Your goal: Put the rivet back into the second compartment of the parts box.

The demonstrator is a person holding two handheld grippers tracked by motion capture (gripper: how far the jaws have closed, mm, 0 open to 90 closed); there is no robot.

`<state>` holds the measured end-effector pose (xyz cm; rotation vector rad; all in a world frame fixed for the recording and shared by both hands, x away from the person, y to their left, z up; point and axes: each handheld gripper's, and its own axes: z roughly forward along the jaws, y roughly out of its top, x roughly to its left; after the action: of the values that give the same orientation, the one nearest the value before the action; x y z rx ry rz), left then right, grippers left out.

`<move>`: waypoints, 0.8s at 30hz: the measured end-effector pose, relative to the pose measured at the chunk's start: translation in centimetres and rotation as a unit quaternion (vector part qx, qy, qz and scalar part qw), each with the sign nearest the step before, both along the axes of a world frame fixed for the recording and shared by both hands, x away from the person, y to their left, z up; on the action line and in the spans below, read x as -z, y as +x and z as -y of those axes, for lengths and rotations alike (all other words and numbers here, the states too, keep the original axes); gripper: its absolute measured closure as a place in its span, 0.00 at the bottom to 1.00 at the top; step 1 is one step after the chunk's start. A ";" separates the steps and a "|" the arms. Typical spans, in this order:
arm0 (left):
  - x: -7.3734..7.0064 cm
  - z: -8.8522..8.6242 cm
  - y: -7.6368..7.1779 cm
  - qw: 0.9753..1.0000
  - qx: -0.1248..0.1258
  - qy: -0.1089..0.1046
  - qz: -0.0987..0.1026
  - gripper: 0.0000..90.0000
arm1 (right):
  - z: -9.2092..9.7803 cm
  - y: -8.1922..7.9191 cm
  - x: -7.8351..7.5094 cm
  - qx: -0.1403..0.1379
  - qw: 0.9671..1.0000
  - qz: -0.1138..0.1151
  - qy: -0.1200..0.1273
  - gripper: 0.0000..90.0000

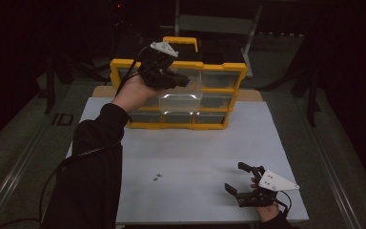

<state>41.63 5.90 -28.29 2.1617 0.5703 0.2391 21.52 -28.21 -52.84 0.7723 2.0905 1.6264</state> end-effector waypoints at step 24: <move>-1.1 -2.0 -0.8 0.999 -0.030 -0.045 0.007 0.24 | 0.0 0.0 0.0 0.000 1.000 -0.003 0.000 0.12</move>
<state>40.80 7.94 -27.24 2.0579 0.6269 0.2553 21.55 -28.20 -52.87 0.7781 2.0948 1.6253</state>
